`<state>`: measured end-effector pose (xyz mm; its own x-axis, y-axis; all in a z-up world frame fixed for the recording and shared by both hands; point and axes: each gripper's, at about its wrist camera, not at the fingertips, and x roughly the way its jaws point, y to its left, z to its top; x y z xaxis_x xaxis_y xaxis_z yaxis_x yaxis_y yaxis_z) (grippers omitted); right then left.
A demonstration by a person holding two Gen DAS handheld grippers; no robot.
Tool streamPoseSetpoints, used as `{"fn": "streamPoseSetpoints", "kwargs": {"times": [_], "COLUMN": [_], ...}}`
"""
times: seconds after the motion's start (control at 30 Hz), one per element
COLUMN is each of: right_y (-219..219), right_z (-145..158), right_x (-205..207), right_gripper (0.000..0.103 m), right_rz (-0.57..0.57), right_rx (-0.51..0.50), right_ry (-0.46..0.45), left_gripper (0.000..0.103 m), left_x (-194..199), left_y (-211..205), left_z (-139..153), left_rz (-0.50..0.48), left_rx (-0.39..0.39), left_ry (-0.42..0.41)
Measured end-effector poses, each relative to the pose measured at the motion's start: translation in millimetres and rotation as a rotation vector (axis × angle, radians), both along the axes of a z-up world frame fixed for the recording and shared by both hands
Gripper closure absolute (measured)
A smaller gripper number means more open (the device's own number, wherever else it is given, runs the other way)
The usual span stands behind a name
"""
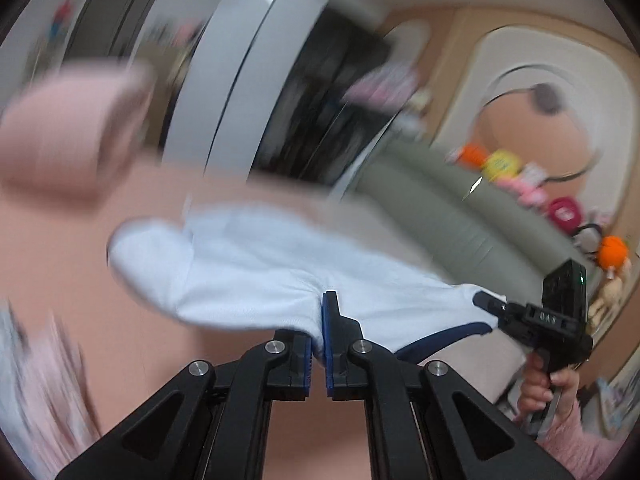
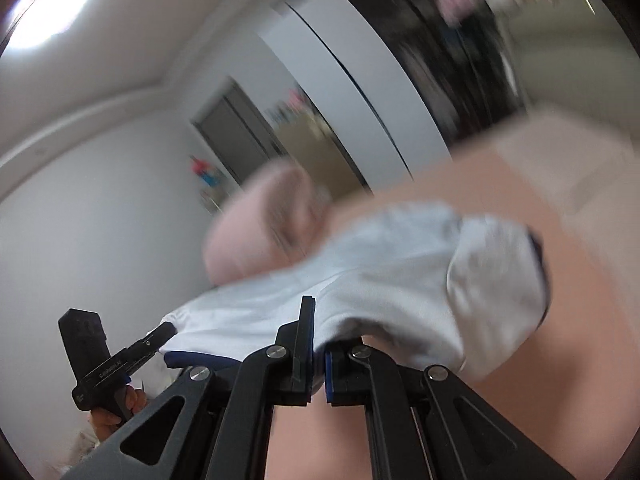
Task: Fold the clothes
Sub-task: 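Lay the shirt flat with both grippers and smooth the hem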
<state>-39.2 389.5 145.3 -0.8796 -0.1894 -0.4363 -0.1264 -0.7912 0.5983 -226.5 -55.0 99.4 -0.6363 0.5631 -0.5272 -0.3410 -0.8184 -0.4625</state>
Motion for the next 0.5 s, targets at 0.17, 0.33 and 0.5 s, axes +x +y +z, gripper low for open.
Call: {"fn": "streamPoseSetpoints", "kwargs": {"times": [0.17, 0.33, 0.5], "right_y": [-4.2, -10.8, -6.6], "right_z": [-202.3, -290.9, -267.2], "right_x": [-7.4, -2.4, 7.0], "right_gripper": [0.101, 0.101, 0.101], "right_rz": [-0.069, -0.089, -0.09], "right_rx": [-0.19, -0.238, -0.229], "right_ry": [-0.416, -0.573, -0.506], "left_gripper": [0.1, 0.1, 0.1], "left_x": [-16.3, -4.8, 13.1], "left_y": [18.0, 22.3, 19.5], "left_z": [-192.5, -249.1, -229.2], "left_rz": [0.029, 0.054, 0.058], "left_rx": [-0.114, -0.147, -0.136], "left_ry": [-0.407, -0.485, -0.456]}}
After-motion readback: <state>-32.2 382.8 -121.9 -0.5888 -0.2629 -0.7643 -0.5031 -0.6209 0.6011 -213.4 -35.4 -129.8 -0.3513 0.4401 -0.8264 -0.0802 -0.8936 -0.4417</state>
